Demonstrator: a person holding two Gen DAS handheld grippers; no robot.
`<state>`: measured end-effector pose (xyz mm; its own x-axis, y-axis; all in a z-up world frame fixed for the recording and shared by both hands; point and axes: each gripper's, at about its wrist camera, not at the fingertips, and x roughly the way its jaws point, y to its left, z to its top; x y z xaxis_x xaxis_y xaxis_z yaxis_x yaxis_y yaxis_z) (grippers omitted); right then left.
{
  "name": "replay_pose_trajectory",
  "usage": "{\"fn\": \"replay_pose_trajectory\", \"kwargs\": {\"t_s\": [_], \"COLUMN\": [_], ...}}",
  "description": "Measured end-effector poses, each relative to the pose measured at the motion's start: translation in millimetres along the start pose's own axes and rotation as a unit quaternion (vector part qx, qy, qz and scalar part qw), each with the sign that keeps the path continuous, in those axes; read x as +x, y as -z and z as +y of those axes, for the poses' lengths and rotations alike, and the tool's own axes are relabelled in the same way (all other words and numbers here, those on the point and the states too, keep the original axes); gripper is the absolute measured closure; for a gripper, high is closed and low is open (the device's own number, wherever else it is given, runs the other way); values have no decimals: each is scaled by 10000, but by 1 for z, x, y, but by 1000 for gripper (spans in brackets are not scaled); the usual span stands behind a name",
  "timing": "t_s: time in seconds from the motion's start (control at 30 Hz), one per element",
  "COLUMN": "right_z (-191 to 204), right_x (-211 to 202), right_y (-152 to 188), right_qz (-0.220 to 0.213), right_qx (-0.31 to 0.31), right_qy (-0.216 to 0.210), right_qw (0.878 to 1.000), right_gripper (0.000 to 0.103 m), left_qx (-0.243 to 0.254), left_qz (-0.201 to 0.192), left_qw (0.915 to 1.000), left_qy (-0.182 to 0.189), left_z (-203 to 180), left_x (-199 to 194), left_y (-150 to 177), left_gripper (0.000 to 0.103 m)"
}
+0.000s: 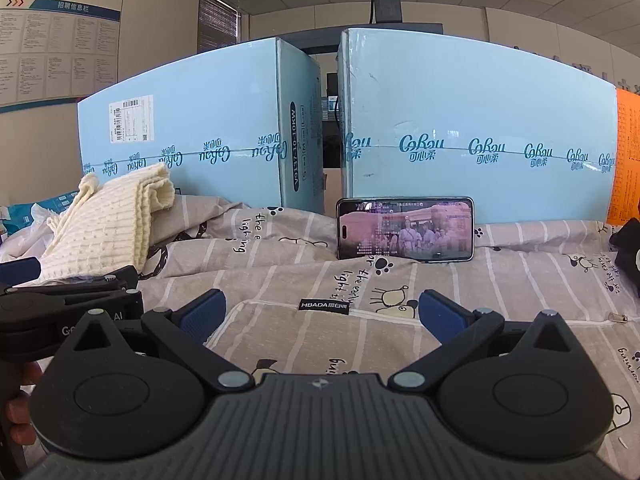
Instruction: Fold clothes
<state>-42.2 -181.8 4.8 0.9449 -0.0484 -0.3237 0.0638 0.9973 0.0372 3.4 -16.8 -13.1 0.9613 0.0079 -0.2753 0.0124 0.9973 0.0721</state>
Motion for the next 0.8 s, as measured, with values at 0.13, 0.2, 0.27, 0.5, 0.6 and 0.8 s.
{"fn": "replay_pose_trajectory", "kwargs": {"t_s": [0.13, 0.2, 0.27, 0.5, 0.6, 0.8], "right_z": [0, -1, -1, -1, -1, -2], "right_x": [1, 1, 1, 2, 2, 2], "right_y": [1, 1, 1, 1, 2, 2], "right_qz": [16, 24, 29, 59, 76, 60], "right_qx": [-8, -7, -7, -7, -5, 59], "right_qy": [21, 20, 23, 32, 33, -77], "right_qw": [10000, 10000, 10000, 10000, 10000, 9999], "right_gripper": [0, 0, 0, 0, 0, 0], "left_qx": [-1, 0, 2, 2, -52, -386], "left_qz": [9, 11, 16, 39, 67, 260], "left_qw": [10000, 10000, 10000, 10000, 10000, 9986], "left_qy": [-1, -2, -1, -15, 16, 256], "left_z": [0, 0, 0, 0, 1, 10], "left_x": [0, 0, 0, 1, 2, 6], "left_y": [0, 0, 0, 0, 0, -2], "left_gripper": [0, 0, 0, 0, 0, 0]}}
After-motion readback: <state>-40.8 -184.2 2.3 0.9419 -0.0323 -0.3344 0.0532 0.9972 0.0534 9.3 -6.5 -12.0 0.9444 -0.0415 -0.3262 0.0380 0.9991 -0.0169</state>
